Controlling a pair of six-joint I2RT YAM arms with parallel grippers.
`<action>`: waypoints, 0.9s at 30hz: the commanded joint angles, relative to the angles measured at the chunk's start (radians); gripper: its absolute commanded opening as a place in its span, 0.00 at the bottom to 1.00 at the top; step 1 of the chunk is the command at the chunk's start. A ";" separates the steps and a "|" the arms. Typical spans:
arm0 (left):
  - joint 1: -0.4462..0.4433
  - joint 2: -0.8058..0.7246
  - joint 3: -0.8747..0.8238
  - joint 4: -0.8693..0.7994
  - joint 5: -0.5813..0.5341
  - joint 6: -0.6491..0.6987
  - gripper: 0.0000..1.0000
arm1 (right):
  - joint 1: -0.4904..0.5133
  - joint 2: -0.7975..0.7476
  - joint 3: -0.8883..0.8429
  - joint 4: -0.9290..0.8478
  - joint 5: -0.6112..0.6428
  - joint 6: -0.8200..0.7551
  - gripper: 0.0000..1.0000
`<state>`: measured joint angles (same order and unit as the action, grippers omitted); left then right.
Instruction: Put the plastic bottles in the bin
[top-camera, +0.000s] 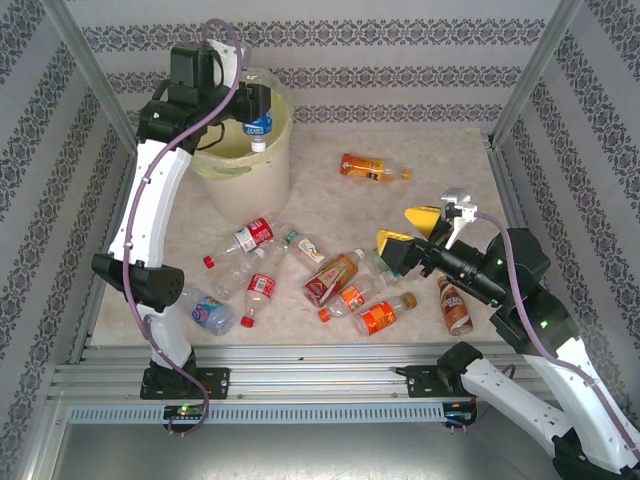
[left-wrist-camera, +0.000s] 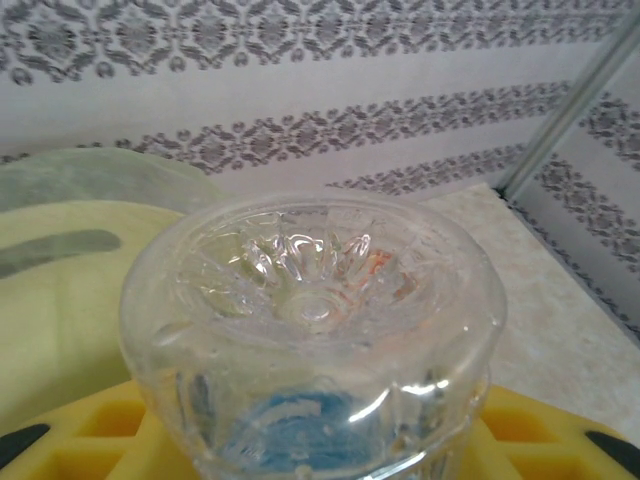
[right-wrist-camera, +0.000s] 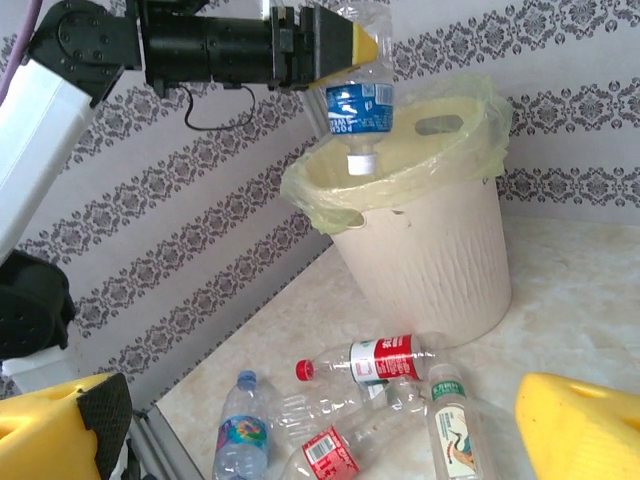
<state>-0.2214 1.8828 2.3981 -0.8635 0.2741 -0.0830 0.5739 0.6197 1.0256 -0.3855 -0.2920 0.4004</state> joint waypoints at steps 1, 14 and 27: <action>0.031 0.032 0.060 -0.052 -0.037 0.035 0.50 | 0.008 -0.015 0.009 -0.023 0.013 -0.009 0.98; 0.078 0.159 0.064 -0.064 -0.104 0.075 0.50 | 0.008 -0.014 0.025 -0.062 0.051 -0.004 0.98; 0.085 0.277 0.027 -0.092 -0.115 0.098 0.54 | 0.007 -0.005 0.024 -0.105 0.066 0.010 0.98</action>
<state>-0.1482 2.1418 2.4378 -0.9184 0.1673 -0.0090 0.5739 0.6163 1.0264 -0.4828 -0.2497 0.3973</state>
